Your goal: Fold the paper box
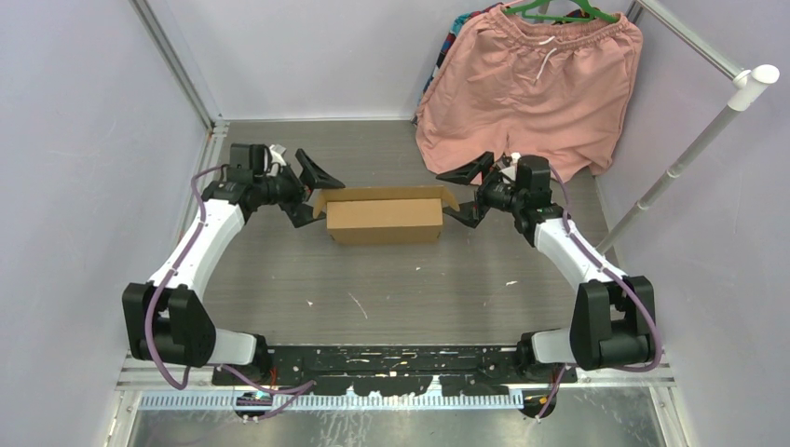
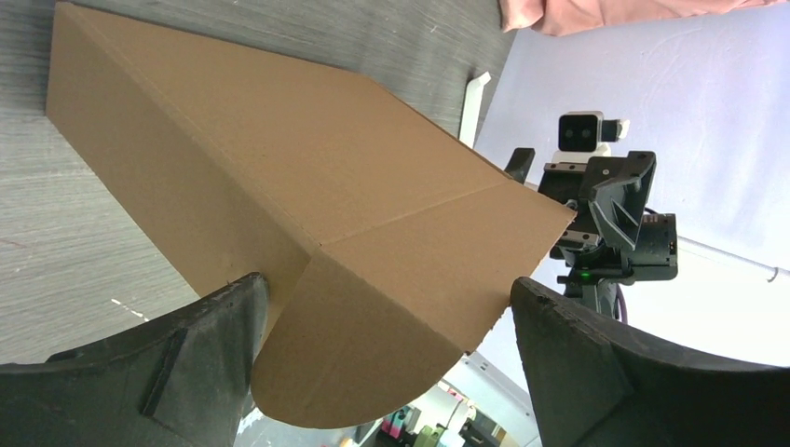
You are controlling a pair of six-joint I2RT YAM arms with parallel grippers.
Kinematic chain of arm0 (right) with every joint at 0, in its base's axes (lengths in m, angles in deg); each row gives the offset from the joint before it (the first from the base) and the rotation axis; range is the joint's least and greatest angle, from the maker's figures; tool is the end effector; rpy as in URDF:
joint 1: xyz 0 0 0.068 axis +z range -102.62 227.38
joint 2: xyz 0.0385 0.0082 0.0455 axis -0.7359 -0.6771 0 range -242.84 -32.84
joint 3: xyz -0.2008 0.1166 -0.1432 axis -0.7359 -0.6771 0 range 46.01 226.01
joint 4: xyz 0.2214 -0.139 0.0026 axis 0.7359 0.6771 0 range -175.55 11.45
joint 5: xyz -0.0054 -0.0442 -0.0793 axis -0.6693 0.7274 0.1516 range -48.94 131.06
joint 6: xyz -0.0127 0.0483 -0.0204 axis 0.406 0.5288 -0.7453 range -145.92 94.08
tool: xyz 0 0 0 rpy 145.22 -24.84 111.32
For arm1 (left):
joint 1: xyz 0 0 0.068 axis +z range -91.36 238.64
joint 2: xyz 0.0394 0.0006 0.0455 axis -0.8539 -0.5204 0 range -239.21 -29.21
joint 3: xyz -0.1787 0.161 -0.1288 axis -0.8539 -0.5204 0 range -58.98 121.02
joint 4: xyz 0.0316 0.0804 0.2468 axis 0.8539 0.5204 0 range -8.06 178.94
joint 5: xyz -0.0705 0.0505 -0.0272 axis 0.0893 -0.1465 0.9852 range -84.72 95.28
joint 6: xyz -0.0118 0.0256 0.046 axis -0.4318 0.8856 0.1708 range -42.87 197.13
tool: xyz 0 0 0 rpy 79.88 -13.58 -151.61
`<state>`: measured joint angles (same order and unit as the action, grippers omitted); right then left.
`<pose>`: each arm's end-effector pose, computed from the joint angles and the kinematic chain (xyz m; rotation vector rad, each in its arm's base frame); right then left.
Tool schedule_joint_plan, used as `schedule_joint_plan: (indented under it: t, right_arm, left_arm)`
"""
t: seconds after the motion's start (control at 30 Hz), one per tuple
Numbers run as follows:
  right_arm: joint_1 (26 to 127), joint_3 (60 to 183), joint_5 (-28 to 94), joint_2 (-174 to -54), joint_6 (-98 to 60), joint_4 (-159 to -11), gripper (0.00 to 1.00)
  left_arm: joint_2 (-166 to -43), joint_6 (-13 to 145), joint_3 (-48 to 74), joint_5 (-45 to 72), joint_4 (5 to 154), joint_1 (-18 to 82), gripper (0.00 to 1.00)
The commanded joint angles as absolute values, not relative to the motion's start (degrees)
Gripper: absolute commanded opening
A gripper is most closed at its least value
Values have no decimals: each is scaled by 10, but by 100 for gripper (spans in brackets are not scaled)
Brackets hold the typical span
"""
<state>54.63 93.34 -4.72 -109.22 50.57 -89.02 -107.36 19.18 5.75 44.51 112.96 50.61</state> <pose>0.2847 0.0619 0.2609 0.7838 2.1861 1.6493 0.2846 -0.0629 0.3023 -0.7197 2.4369 -1.3256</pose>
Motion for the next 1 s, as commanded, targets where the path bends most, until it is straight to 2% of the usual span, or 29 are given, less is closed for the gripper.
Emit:
schedule_joint_plan:
  t: [0.0, 0.43, 0.97]
  right_arm:
    - [574, 951, -140, -1117, 524, -893, 100]
    - [563, 976, -133, -1157, 492, -877, 100]
    - [555, 983, -129, -1221, 500, -926, 100]
  left_arm:
    - [-1084, 150, 80, 595, 1057, 483, 100]
    - [-1111, 163, 77, 604, 1028, 501, 100]
    - [-1150, 178, 93, 621, 983, 512, 100]
